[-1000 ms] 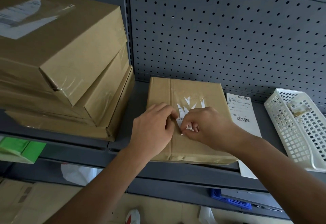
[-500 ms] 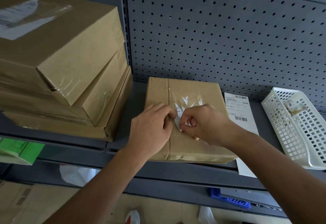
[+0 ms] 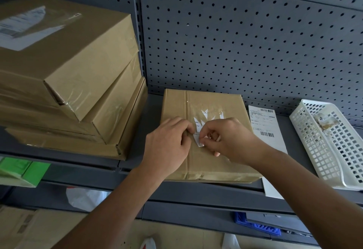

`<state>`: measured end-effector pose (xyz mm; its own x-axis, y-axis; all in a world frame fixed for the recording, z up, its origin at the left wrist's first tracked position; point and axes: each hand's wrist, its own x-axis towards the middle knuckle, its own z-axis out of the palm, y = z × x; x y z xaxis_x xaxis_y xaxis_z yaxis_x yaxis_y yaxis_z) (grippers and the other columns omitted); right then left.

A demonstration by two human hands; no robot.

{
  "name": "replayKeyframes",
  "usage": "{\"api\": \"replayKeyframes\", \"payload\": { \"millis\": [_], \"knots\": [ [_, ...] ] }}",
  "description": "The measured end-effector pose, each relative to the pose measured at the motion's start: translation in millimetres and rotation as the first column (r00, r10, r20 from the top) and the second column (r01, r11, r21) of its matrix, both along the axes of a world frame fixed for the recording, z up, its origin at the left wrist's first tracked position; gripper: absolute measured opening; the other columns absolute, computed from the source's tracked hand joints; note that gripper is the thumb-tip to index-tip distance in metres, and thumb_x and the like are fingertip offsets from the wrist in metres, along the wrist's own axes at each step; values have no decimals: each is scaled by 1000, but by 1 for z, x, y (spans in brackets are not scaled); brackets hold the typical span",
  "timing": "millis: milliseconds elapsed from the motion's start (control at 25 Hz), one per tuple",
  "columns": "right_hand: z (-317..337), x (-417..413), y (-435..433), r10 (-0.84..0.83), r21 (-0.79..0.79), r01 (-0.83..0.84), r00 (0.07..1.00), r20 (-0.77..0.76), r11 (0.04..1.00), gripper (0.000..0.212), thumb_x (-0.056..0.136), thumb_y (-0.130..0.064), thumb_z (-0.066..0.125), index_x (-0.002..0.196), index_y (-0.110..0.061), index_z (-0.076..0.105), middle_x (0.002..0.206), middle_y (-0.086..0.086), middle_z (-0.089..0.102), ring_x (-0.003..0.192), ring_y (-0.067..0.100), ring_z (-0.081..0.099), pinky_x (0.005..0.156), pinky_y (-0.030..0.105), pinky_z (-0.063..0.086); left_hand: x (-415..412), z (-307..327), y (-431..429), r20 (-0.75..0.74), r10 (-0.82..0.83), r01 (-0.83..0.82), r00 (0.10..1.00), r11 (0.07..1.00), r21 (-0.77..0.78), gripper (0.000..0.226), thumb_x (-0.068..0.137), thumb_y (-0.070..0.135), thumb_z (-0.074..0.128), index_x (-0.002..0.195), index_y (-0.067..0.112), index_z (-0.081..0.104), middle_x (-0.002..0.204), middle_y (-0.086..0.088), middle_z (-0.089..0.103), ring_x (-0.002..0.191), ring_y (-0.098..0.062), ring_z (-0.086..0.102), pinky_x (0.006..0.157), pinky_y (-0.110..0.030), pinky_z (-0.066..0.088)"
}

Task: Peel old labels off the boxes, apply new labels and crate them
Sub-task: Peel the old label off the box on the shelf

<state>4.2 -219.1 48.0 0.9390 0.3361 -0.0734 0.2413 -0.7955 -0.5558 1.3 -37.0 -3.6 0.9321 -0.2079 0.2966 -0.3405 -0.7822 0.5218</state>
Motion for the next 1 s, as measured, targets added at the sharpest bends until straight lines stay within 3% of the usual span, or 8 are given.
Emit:
{"api": "replayKeyframes", "payload": {
  "millis": [120,240,400,480,600,760,880,1000],
  "knots": [
    [-2,0,1,167,-105,-156,980,104,982,6,84,-15,72,84,-21,74,74,-13,57,65,6,53,65,12,41,1,0,0,2,-1,1,1000,1000,3,18,91,24,49,94,36,61,97,22,61,92,3,53,65,-17,43],
    [-8,0,6,243,-281,-185,951,189,942,6,87,-18,67,89,-18,72,85,-6,60,71,12,51,67,22,36,1,-1,1,-12,-2,2,1000,1000,12,17,92,23,51,95,36,61,97,21,60,92,2,53,68,-19,46],
    [-12,-1,11,350,-392,-224,892,286,892,8,76,-15,71,78,-14,64,75,-1,59,58,19,58,56,21,37,2,-1,1,-1,0,0,1000,1000,8,16,92,23,51,96,35,60,96,21,59,92,2,51,67,-18,43],
    [-16,2,10,348,-367,-239,898,270,899,9,76,-12,69,80,-11,61,75,2,59,58,21,57,57,23,39,1,-1,0,3,7,-7,1000,1000,-1,16,91,22,52,97,34,61,96,21,59,92,2,52,66,-18,42],
    [-22,8,4,247,-202,-194,927,282,960,9,76,-8,68,79,-11,61,77,0,59,62,16,53,59,27,44,0,0,0,17,3,-3,1000,1000,-27,16,90,20,55,95,33,62,93,19,61,90,0,55,64,-21,47],
    [-29,10,-3,149,-38,-144,947,285,989,9,77,-4,68,80,-11,62,76,-9,55,65,2,48,64,13,40,1,-1,1,28,2,0,1000,999,-42,17,90,19,55,95,33,63,94,20,61,89,0,55,63,-24,49],
    [-22,6,-6,142,-15,-143,957,252,990,7,83,-6,69,85,-11,64,80,-11,56,73,-8,51,68,3,36,1,-1,1,24,7,-6,1000,999,-36,18,90,19,55,96,34,63,95,21,62,90,1,55,64,-21,47],
    [-21,1,-6,179,-38,-175,958,223,984,13,82,-14,72,92,-14,65,85,-13,53,75,-4,51,71,4,38,1,-1,1,23,7,-6,1000,999,-37,18,89,19,56,96,34,62,95,21,62,90,1,55,63,-19,44]
  ]
}}
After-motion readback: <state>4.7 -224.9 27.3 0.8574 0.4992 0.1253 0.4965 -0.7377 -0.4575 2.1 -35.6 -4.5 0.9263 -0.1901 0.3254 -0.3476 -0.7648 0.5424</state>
